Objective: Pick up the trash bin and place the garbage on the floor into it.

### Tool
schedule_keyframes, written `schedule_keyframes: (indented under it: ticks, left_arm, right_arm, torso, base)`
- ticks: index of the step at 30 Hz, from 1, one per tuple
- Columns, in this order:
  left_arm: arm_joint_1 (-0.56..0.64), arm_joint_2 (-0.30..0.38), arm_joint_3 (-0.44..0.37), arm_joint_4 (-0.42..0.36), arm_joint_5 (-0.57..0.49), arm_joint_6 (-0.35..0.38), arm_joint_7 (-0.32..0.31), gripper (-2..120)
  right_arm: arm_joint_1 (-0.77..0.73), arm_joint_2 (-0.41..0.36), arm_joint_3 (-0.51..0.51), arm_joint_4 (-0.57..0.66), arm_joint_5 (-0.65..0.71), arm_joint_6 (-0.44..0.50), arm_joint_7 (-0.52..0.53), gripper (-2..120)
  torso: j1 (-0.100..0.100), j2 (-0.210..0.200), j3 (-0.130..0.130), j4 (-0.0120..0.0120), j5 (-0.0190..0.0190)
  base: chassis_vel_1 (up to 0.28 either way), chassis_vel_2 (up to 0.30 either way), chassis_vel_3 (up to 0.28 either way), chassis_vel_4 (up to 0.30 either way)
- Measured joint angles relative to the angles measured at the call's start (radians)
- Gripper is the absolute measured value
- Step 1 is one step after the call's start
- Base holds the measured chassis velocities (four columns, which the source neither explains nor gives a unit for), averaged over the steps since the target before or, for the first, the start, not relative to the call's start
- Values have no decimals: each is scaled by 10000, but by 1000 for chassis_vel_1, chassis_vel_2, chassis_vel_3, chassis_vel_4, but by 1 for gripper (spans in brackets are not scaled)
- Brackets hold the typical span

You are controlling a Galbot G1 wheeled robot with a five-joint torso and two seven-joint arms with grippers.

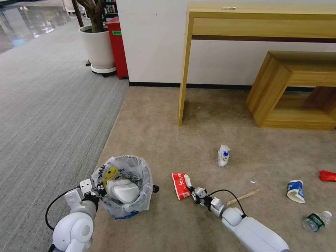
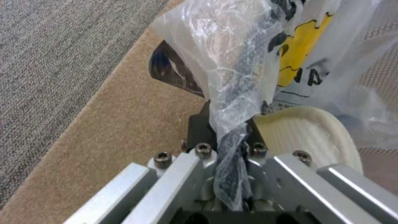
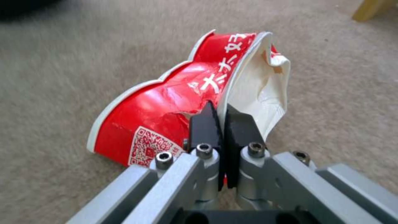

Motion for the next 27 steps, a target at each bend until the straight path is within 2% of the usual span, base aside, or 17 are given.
schedule_keyframes:
  ticks: [10, 12, 13, 15, 24, 27]
  left_arm:
    - [-22, 1, 143, 64, 139, -23, 45, 0]
    - [-44, -49, 205, 72, 203, -13, 59, 0]
    - [-44, -49, 205, 72, 203, -13, 59, 0]
    - [-57, -77, 248, 77, 254, -5, 65, 0]
    - [-57, -53, 322, 89, 329, 16, 93, 0]
    - [-42, 51, 372, 103, 360, 29, 121, 0]
  right_arm:
    - [-458, -744, 506, 1321, 1437, 632, -1112, 0]
    - [-566, -911, 732, 1897, 1906, 1014, -2095, 0]
    - [-566, -911, 732, 1897, 1906, 1014, -2095, 0]
    - [-608, -981, 784, 2217, 2248, 1272, -2831, 0]
    - [-609, -1082, 892, 2977, 2721, 1655, -3943, 0]
    - [-601, -1273, 1054, 3715, 2705, 1702, -4304, 0]
  torso:
    - [0, 0, -1, 1, 0]
    - [0, 0, -2, 3, 0]
    - [0, 0, -2, 3, 0]
    - [-1, 0, -1, 3, 1]
    - [-1, 0, -1, 2, 0]
    - [-1, 0, -1, 2, -1]
  base:
    - [0, 0, 0, 0]
    - [0, 0, 0, 0]
    - [0, 0, 0, 0]
    - [0, 0, 0, 0]
    - [0, 0, 0, 0]
    - [0, 0, 0, 0]
